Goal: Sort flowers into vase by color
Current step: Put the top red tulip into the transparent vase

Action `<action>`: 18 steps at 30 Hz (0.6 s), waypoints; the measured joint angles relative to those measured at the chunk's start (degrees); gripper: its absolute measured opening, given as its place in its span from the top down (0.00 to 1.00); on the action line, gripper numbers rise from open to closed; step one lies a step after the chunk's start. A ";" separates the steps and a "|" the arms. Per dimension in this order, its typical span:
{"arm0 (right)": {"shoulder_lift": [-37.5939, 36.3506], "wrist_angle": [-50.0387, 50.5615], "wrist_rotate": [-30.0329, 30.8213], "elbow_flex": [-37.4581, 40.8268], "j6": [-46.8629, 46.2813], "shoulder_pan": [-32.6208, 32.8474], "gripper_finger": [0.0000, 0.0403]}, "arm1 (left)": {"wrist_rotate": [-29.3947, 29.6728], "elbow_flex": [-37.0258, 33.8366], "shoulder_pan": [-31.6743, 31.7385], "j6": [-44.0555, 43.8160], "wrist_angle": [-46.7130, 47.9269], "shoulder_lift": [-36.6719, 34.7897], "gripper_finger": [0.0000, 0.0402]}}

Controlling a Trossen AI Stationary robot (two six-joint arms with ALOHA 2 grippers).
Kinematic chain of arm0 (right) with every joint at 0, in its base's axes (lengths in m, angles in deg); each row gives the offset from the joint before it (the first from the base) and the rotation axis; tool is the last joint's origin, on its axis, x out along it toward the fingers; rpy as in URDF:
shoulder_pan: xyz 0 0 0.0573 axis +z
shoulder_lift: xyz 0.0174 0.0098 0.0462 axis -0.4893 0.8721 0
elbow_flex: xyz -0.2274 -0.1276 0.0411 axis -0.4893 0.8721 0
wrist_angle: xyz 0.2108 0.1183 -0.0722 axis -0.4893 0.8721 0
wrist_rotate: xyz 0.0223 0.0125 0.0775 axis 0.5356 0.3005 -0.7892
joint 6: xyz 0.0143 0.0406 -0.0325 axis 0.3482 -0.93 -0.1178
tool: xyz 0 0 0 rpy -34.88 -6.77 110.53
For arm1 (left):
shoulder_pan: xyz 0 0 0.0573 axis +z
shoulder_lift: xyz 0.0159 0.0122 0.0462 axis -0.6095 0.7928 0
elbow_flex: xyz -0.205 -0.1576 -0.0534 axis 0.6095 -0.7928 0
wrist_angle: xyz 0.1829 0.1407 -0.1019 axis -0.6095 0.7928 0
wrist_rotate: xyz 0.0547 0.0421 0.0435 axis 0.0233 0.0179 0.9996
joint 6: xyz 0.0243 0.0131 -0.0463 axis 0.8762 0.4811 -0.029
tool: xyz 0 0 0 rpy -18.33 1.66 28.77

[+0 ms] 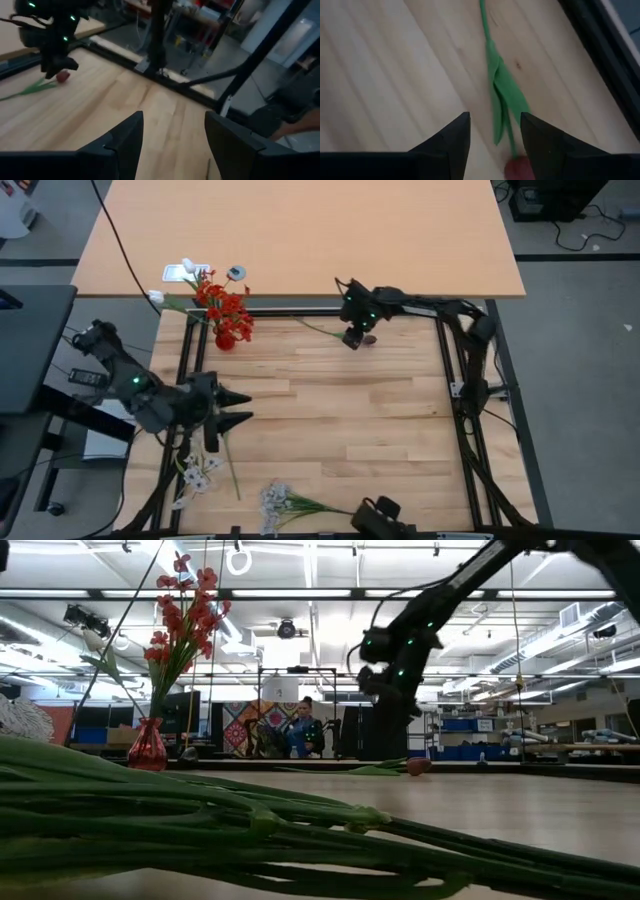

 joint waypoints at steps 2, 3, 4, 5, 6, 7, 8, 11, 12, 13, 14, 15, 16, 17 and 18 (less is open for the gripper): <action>3.30 2.82 0.07 -3.60 1.50 -0.21 0.55 | -3.25 -0.02 3.32 -0.02 1.41 0.67 0.46; 4.74 4.03 0.13 -5.19 2.02 -0.23 0.55 | -4.70 -0.07 4.93 -0.07 1.81 0.98 0.46; 6.08 5.20 0.50 -6.71 2.26 -0.24 0.55 | -6.02 -0.07 6.55 -0.11 2.32 1.03 0.46; 7.30 6.37 0.99 -8.15 2.51 -0.24 0.55 | -7.64 -0.07 8.01 -0.05 2.74 0.91 0.46; 8.41 7.38 1.55 -9.35 2.95 -0.24 0.55 | -9.26 -0.06 9.50 -0.05 3.11 0.86 0.46; 9.53 8.35 2.05 -10.51 3.50 -0.24 0.55 | -10.91 -0.02 11.06 0.04 3.76 1.08 0.46; 10.57 9.29 2.71 -11.62 3.84 -0.24 0.55 | -12.56 0.00 12.79 0.44 4.62 1.29 0.46; 13.29 11.79 3.87 -13.84 4.61 -0.23 0.56 | -16.29 -0.07 17.02 1.85 7.42 2.55 0.46; 14.10 12.57 4.10 -14.24 4.70 -0.21 0.57 | -17.45 -0.11 18.20 2.14 8.30 2.72 0.46; 14.83 13.24 4.20 -14.43 4.75 -0.21 0.58 | -18.72 -0.10 19.32 2.48 8.85 2.90 0.46; 15.43 13.92 4.23 -14.45 4.68 -0.21 0.59 | -19.61 -0.04 20.42 2.89 9.49 3.08 0.46; 15.61 14.19 4.33 -14.55 4.10 -0.17 0.60 | -20.36 -0.02 21.29 3.04 10.64 3.31 0.46; 15.87 15.15 4.36 -14.58 3.39 -0.17 0.61 | -20.60 -0.06 22.05 3.06 11.95 3.53 0.46; 16.17 15.77 4.38 -14.73 2.81 -0.17 0.63 | -20.87 -0.11 22.78 3.18 12.77 3.60 0.46; 16.17 16.06 4.38 -14.72 1.97 -0.17 0.65 | -20.85 -0.11 23.50 3.72 13.42 3.60 0.46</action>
